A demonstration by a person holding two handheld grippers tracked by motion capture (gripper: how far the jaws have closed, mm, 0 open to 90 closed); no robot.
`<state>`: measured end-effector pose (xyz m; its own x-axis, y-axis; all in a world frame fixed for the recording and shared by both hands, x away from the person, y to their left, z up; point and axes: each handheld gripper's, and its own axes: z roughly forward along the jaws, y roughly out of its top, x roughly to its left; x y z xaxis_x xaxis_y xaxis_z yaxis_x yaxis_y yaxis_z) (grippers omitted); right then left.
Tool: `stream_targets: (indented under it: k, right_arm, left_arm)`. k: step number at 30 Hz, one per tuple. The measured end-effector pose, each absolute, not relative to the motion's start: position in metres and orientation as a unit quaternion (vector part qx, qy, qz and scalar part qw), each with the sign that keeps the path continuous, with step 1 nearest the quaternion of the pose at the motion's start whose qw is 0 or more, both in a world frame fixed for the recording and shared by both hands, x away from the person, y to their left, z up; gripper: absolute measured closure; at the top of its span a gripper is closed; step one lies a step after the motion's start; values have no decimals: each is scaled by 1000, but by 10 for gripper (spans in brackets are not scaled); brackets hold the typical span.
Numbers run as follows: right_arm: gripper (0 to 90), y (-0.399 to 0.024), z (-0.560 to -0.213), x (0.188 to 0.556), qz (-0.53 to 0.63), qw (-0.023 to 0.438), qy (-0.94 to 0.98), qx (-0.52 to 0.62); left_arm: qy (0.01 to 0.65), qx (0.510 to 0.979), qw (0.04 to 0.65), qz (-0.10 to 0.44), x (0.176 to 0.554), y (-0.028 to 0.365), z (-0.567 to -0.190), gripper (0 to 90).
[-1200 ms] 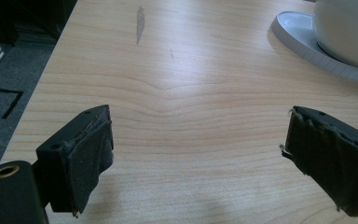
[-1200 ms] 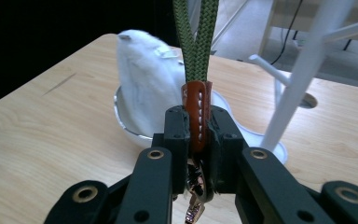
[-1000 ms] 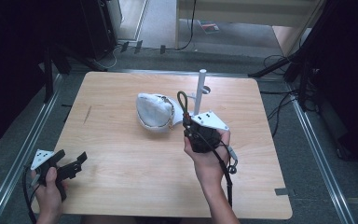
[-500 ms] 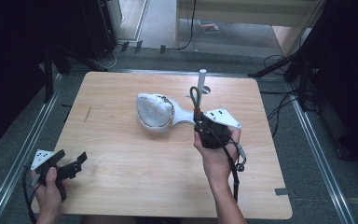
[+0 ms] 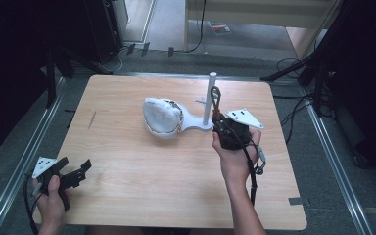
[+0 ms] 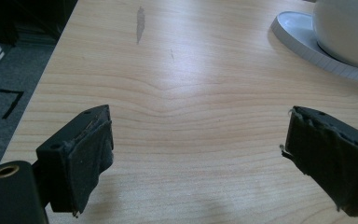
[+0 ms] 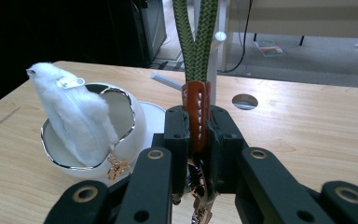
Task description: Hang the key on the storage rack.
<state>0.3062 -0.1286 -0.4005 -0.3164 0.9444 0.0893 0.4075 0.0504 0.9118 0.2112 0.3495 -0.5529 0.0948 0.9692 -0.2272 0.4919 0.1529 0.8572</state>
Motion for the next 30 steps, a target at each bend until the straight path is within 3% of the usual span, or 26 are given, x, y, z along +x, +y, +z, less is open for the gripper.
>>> stream_targets:
  k: [30]
  right_arm:
    - [794, -140, -424, 338, 461, 235, 661, 543]
  left_arm:
    - [618, 591, 444, 269, 211, 350, -553, 80]
